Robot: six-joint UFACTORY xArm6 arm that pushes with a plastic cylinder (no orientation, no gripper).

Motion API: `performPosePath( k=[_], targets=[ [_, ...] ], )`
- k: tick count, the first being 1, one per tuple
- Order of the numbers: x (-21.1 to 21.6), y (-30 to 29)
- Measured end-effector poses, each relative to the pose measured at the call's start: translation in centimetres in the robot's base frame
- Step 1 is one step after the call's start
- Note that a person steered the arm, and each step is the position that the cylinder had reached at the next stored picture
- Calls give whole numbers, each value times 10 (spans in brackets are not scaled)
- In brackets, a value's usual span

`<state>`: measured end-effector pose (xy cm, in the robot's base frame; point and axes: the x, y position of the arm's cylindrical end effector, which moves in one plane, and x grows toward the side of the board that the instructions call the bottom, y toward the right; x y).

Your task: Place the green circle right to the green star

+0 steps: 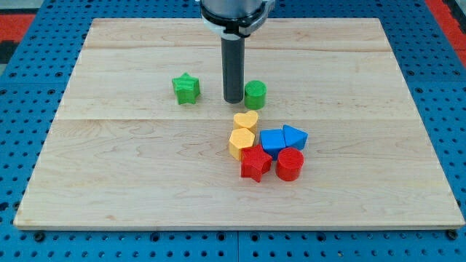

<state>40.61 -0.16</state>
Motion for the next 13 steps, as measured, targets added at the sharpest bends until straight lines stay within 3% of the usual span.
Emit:
performPosePath(
  k=[2, 3, 5, 7, 13],
  targets=[
    [-40, -25],
    [-66, 18],
    [2, 88],
    [12, 0],
    [-6, -7]
  ],
)
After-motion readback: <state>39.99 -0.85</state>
